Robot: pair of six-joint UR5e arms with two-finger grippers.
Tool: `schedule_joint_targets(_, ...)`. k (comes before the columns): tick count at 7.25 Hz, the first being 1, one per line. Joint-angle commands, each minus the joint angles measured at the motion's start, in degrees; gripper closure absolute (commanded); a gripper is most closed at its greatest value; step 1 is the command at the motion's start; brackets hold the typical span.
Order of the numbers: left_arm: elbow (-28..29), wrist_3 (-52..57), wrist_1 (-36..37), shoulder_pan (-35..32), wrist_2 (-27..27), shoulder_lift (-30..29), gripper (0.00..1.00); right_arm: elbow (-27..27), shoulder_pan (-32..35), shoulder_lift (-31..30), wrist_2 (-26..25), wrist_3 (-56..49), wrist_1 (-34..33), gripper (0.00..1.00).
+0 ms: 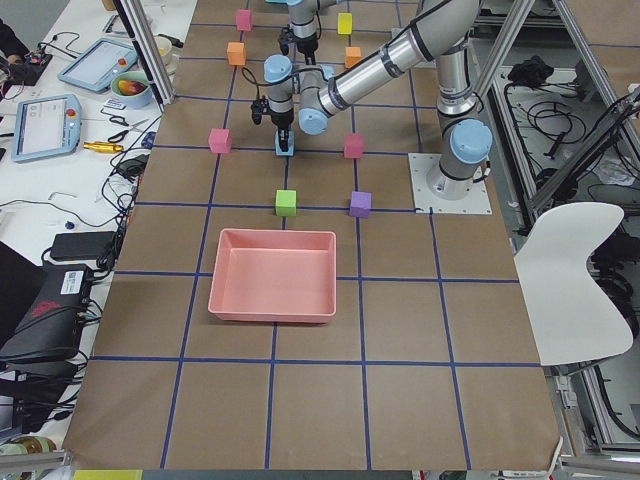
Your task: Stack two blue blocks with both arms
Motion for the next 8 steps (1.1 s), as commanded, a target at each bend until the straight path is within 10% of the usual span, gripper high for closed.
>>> schedule_joint_targets(1, 1.26, 0.0, -0.44, -0.27, 0.29, 1.29, 1.0, 2.2, 0.67, 0.4, 3.66, 1.03, -1.9, 1.0)
schedule_joint_targets(5, 7.4, 0.0, -11.05, -0.71, 0.29, 4.28, 1.0, 6.76, 0.58, 0.4, 4.75, 2.97, -7.32, 0.94)
schedule_joint_targets(8, 10.4, -1.48, -17.92, -1.67, 0.29, 7.61, 1.0, 7.31, 0.58, 0.22, 4.22, 2.53, -7.88, 0.0)
